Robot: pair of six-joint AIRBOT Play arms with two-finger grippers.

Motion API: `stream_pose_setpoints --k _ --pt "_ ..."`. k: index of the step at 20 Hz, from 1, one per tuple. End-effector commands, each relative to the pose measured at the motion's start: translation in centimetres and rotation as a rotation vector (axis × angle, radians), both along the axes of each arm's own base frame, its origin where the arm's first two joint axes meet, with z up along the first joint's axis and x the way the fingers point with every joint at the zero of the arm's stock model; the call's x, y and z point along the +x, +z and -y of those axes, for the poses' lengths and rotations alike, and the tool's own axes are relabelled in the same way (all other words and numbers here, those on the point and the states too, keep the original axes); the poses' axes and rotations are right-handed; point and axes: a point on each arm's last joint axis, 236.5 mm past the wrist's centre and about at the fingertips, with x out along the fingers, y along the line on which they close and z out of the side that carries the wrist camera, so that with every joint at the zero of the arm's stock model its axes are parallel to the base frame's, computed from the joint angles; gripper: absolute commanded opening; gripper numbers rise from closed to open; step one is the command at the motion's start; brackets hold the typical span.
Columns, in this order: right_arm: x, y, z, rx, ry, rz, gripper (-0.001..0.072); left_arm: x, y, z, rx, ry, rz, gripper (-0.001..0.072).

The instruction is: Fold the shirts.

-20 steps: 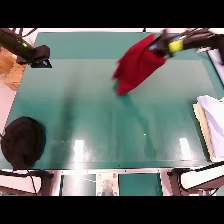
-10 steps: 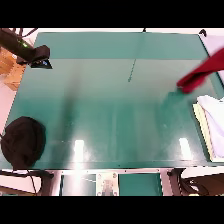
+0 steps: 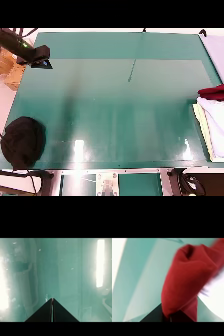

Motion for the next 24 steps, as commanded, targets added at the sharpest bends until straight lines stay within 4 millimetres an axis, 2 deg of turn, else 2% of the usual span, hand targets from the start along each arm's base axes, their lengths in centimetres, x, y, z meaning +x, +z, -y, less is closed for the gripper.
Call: stream_pose_setpoints --k 1,2,5,7,11,13,14,15,16,17,19,20,21,22,23,24 --pt "-6.4 -2.7 0.3 0.076 -0.106 -0.238 0.0013 -0.5 -0.1 0.0 0.000 -0.008 -0.019 0.0027" --pt "-7.6 -3.2 0.6 0.066 -0.145 -0.284 0.0014 -0.6 -0.1 0.0 0.000 -0.008 -0.022 0.0027" --pt "-13.1 -6.0 1.7 0.009 -0.249 -0.515 0.0013 -0.8 -0.2 0.1 0.000 -0.012 -0.031 0.0027" --pt "-15.8 -8.1 1.2 0.028 -0.270 -0.628 0.0013 -0.8 -0.2 0.0 0.001 -0.013 -0.032 0.0027" --pt "-20.1 -13.4 -0.6 0.120 -0.265 -0.838 0.0014 -0.7 -0.2 0.0 0.003 -0.020 -0.023 0.0027" --pt "-20.8 -16.4 -1.2 0.154 -0.253 -0.879 0.0015 -0.4 -0.1 0.1 0.002 -0.016 -0.014 0.0027" --pt "-20.9 -17.7 -1.4 0.162 -0.249 -0.884 0.0077 -0.4 -0.1 0.0 0.002 -0.015 -0.011 0.0027" --pt "-21.0 -18.8 -1.7 0.173 -0.245 -0.890 0.0310 -0.4 -0.1 0.1 0.002 -0.015 -0.013 0.0027" --pt "-21.1 -19.6 -2.0 0.183 -0.241 -0.896 0.0479 -0.4 -0.2 0.1 0.002 -0.015 -0.014 0.0027" --pt "-21.2 -20.1 -2.2 0.197 -0.235 -0.903 0.0494 -0.4 -0.2 0.1 0.001 -0.015 -0.015 0.0027" --pt "-20.6 -19.8 -2.1 0.195 -0.232 -0.887 0.0491 -0.4 -0.2 0.1 0.001 -0.015 -0.015 0.0028" --pt "-19.5 -19.3 -1.9 0.186 -0.225 -0.850 0.0487 -0.4 -0.1 0.2 -0.003 -0.017 -0.014 0.0028" --pt "-17.3 -18.3 -1.7 0.168 -0.203 -0.780 0.0355 -0.3 -0.1 0.3 -0.007 -0.018 -0.012 0.0028" --pt "-14.3 -17.0 -1.7 0.131 -0.143 -0.681 0.0147 -0.3 0.0 0.6 -0.020 -0.023 -0.009 0.0027" --pt "-10.5 -15.2 -2.0 0.081 -0.070 -0.564 0.0064 -0.4 0.2 0.9 -0.034 -0.028 -0.008 0.0027" --pt "-7.0 -13.3 -2.9 0.035 0.001 -0.471 0.0037 -0.4 0.4 1.3 -0.053 -0.031 -0.007 0.0027"
